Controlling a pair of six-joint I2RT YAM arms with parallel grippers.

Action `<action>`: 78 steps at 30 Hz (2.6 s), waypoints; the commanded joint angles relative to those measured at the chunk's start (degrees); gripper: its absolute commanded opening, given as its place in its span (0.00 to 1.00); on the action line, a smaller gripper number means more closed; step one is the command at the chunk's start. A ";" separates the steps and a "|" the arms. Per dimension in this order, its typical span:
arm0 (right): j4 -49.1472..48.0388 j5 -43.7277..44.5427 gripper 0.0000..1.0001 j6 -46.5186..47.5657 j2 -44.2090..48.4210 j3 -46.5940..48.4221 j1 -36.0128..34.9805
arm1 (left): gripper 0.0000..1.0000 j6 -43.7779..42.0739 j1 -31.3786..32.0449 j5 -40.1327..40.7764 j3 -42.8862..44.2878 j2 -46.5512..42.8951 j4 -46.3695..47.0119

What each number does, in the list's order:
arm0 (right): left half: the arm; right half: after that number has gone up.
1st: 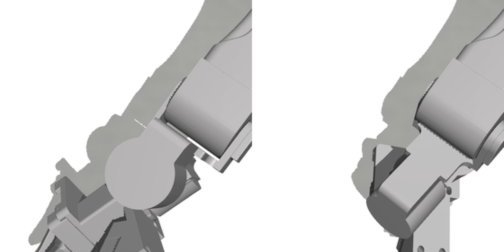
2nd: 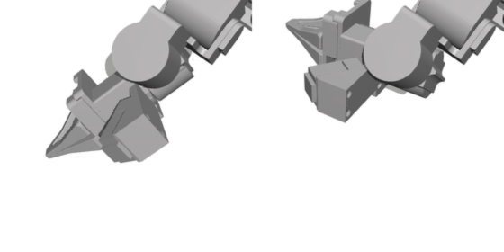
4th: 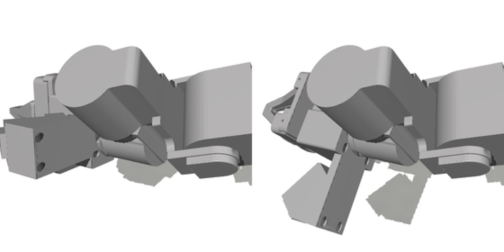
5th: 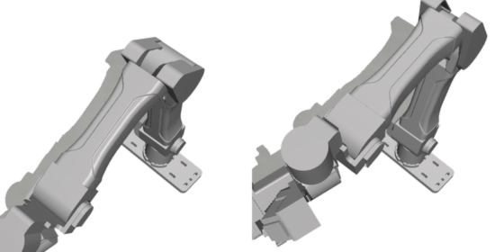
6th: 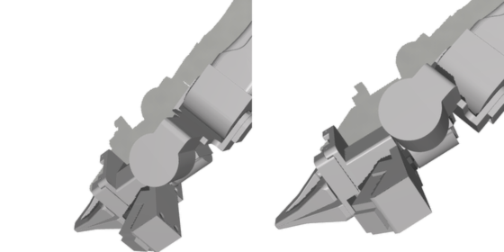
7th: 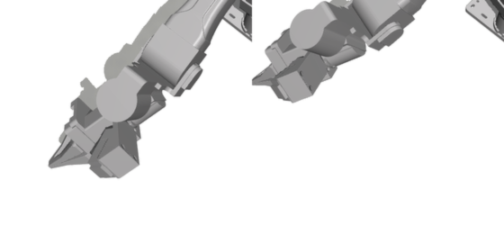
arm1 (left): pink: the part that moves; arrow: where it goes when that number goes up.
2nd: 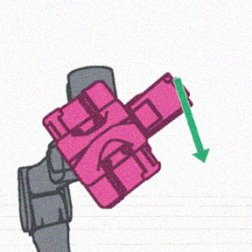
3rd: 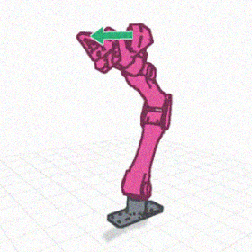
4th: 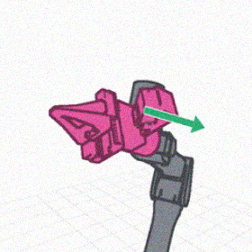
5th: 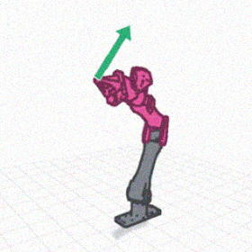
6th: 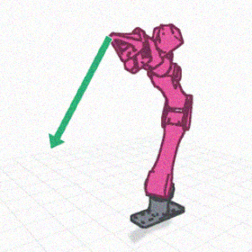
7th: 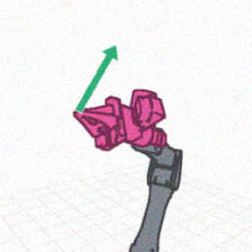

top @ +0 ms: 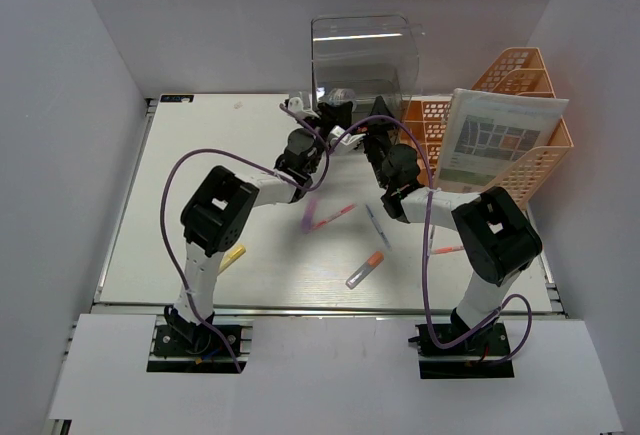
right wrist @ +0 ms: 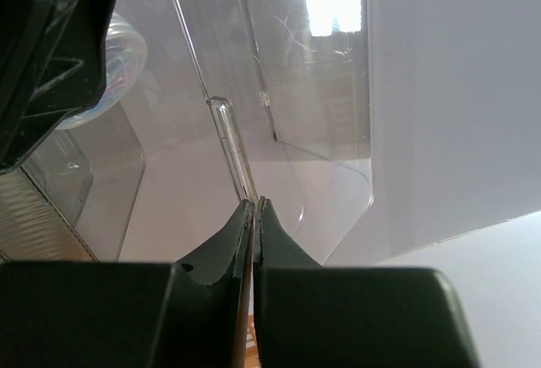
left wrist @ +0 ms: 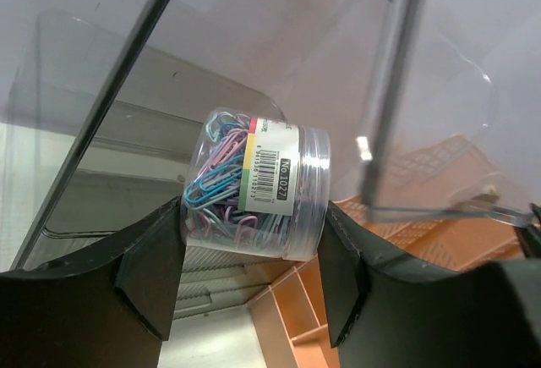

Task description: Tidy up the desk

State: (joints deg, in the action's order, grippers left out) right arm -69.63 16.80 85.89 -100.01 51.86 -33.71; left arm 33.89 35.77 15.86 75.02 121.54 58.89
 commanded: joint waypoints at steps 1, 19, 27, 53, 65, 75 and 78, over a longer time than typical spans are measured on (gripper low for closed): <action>-25.83 1.40 0.00 -1.95 2.18 1.85 -0.04 | 0.15 -0.49 1.58 2.77 3.64 0.10 0.78; -26.00 1.13 0.00 -1.95 2.62 0.79 -0.21 | 0.21 2.41 1.58 11.21 10.14 5.11 -6.07; -26.09 0.96 0.00 -1.95 2.80 0.26 -0.30 | 0.54 3.73 1.58 12.88 9.00 4.50 -6.77; -26.18 0.96 0.00 -1.86 3.15 -0.26 -0.39 | 0.87 4.43 1.58 12.80 8.47 3.10 -9.15; -26.62 1.92 0.00 -1.86 3.15 -0.97 -0.30 | 0.86 3.38 4.65 10.33 -14.69 -14.54 -8.86; -26.88 2.10 0.00 -0.99 2.98 -4.04 -0.65 | 0.86 5.76 6.33 12.88 -36.25 -39.40 -20.30; -26.88 2.62 0.00 -0.46 2.27 -3.78 -1.26 | 0.87 3.99 5.19 14.29 -39.77 -48.45 -26.27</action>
State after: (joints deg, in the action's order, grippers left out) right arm -70.83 17.58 86.00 -99.70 48.10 -34.11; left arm 39.57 41.98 28.29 37.06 81.67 39.46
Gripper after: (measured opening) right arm 0.015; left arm 0.867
